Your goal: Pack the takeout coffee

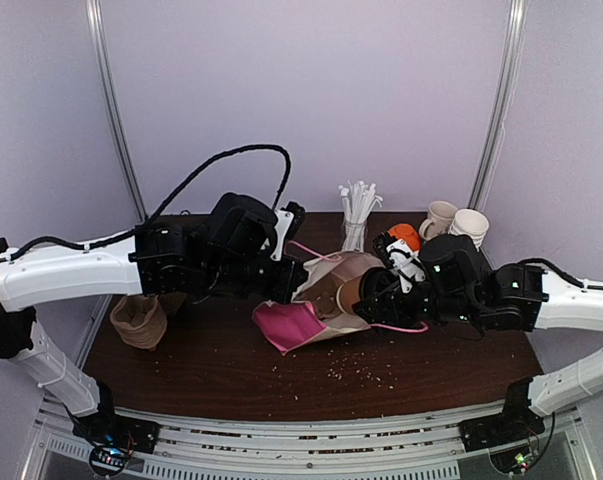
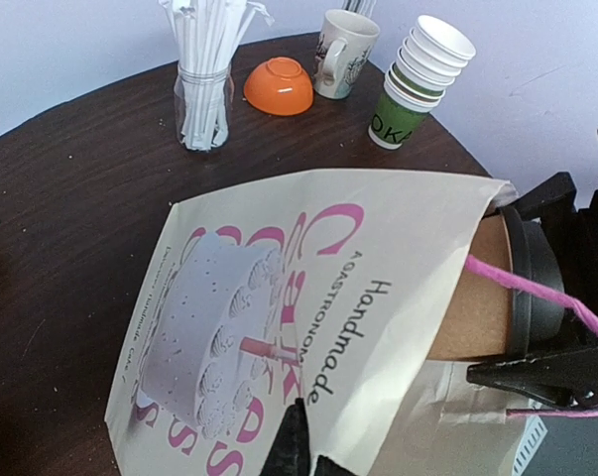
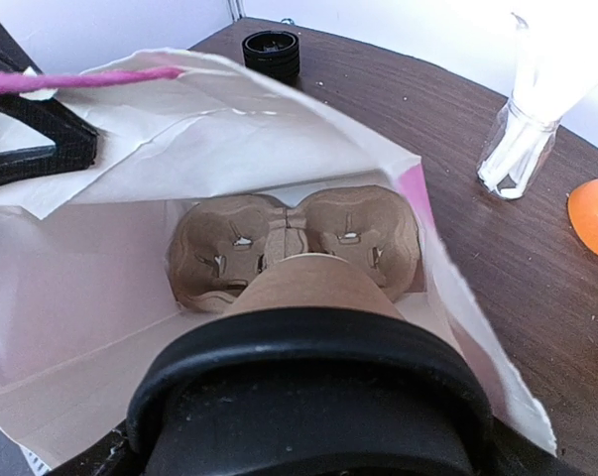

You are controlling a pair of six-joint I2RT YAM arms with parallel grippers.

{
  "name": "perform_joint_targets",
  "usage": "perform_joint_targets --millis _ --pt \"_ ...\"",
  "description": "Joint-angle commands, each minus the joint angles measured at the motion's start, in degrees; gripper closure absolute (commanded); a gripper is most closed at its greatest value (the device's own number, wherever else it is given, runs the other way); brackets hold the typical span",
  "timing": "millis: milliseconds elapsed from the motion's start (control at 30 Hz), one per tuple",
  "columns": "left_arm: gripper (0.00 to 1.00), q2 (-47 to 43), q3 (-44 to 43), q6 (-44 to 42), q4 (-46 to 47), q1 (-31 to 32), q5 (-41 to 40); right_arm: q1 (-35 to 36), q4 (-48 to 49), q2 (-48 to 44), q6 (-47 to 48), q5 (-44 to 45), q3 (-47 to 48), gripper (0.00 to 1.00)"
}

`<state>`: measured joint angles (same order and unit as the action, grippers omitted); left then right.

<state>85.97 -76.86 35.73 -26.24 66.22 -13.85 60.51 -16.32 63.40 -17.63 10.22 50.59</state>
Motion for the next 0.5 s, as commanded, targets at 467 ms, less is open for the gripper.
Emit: perform_joint_targets --millis 467 --pt "1.00 4.5 -3.8 -7.4 5.6 7.0 -1.1 4.2 13.6 -5.8 8.0 8.5 -13.3 0.20"
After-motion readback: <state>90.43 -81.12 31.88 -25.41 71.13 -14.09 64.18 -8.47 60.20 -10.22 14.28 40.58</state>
